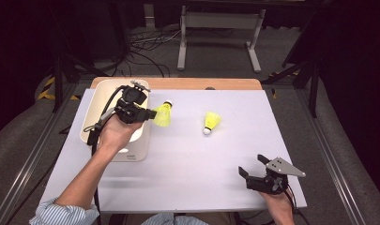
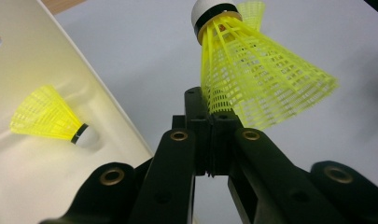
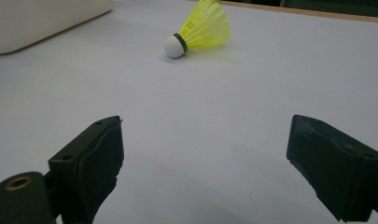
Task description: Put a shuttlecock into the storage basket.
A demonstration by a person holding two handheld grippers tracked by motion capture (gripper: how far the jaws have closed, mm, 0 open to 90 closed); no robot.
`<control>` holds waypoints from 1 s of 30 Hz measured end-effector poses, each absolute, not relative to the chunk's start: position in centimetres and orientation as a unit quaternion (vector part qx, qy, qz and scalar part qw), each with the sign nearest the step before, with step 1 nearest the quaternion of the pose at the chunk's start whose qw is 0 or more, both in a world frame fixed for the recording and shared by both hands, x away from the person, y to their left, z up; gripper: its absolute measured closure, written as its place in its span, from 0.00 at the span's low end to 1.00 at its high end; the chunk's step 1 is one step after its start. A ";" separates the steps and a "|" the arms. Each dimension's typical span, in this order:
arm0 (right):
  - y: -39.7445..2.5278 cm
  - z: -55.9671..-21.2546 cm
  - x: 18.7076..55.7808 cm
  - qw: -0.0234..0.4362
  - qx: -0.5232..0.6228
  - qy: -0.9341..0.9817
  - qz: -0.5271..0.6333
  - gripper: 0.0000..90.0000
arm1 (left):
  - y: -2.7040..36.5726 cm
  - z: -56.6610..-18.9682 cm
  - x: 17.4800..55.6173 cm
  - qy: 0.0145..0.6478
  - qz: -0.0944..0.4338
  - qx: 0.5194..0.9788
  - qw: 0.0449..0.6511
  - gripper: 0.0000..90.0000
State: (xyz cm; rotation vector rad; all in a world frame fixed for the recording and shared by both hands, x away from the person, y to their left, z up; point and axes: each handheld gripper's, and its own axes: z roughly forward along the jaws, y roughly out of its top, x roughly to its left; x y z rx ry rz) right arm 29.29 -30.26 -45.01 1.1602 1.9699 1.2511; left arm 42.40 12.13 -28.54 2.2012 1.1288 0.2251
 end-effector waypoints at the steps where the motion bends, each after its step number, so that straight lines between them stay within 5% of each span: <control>1: -30.3 -45.0 29.3 0.264 0.430 0.729 0.464 0.12 | 12.3 -28.5 42.5 0.430 0.086 0.838 0.323 1.00; 30: -30.2 -45.0 29.3 0.265 0.428 0.731 0.461 0.12 | 15.0 -27.8 43.6 0.461 0.102 0.818 0.328 1.00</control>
